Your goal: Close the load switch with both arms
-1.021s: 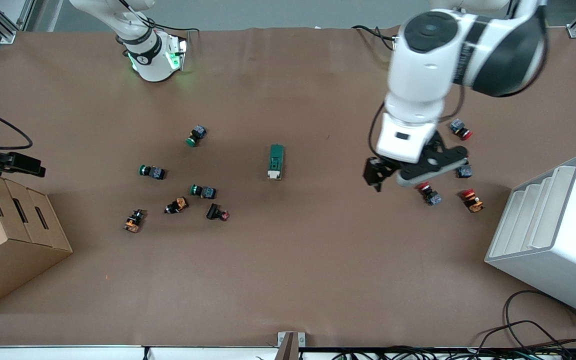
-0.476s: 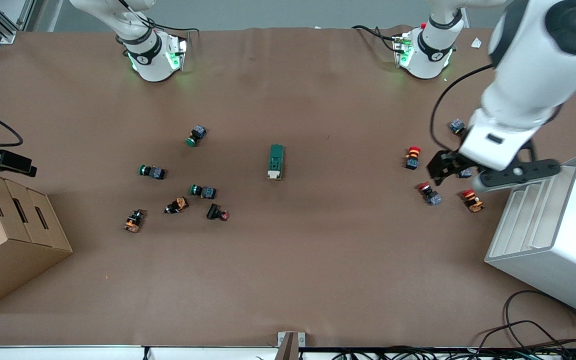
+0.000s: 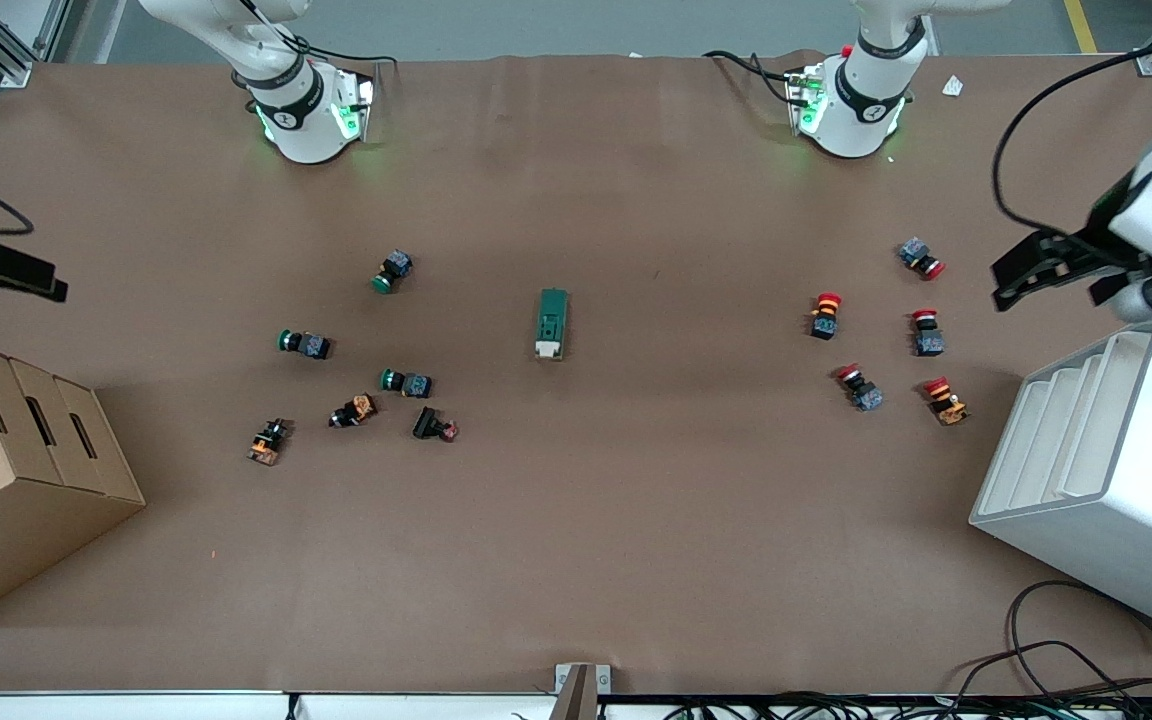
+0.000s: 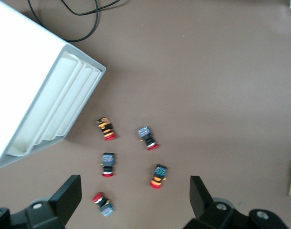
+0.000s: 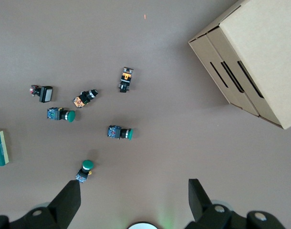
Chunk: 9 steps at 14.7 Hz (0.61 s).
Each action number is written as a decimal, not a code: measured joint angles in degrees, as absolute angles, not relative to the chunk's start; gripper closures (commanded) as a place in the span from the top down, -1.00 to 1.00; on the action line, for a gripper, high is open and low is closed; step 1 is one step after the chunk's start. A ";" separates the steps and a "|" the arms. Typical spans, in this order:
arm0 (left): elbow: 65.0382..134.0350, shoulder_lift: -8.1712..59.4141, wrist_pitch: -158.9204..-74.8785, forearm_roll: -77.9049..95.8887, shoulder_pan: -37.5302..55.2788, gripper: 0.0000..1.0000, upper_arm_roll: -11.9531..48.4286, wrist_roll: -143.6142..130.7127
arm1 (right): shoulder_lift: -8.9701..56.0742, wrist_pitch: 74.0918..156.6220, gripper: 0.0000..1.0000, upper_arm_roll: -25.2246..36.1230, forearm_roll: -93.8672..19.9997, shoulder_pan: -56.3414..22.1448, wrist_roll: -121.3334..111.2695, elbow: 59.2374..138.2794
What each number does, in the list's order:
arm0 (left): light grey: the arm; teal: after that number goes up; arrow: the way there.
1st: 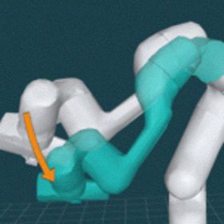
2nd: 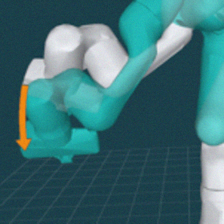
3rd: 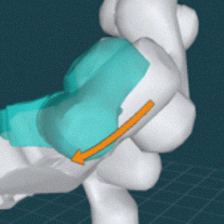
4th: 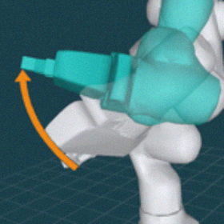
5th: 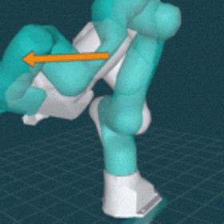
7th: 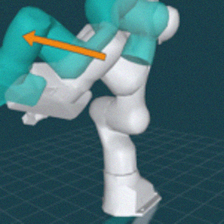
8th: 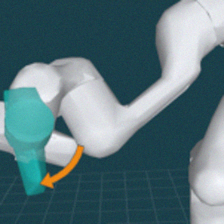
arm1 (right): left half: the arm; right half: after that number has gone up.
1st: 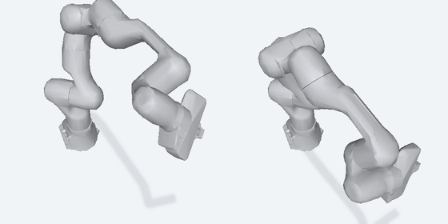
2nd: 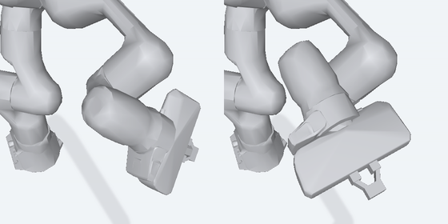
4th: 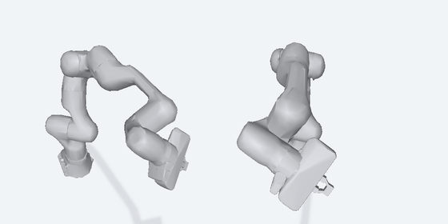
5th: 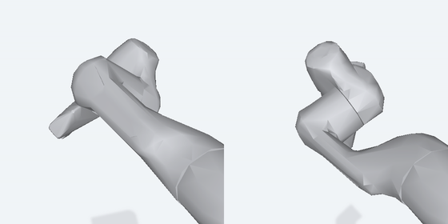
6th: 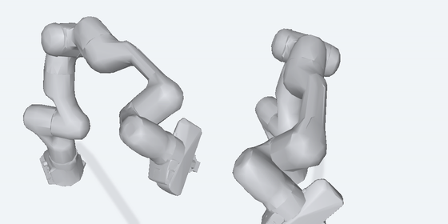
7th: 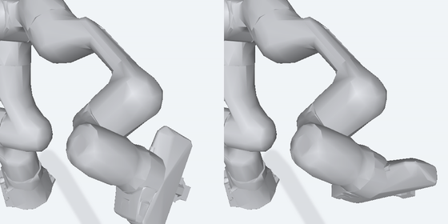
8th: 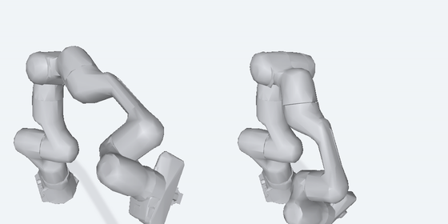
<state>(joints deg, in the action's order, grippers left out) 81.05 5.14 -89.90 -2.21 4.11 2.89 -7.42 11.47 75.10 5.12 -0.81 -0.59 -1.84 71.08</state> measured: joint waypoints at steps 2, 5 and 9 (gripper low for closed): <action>81.83 4.12 -89.42 -2.19 3.98 1.00 1.51 -3.50 | 10.32 74.22 1.00 5.13 -0.81 -0.59 -1.84 71.21; 83.68 2.80 -89.35 -2.19 2.46 1.00 1.30 -0.31 | 9.85 73.85 1.00 5.21 -0.81 -0.54 -1.84 71.36; 86.50 0.95 -89.21 0.58 -0.13 1.00 1.28 4.92 | 6.57 74.50 1.00 5.24 -0.77 -0.10 -1.84 75.45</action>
<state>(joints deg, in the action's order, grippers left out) 86.50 0.95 -89.21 0.58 -0.13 1.28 4.92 6.57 74.50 5.24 -0.77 -0.10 -1.84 75.45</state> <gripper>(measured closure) 0.000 0.000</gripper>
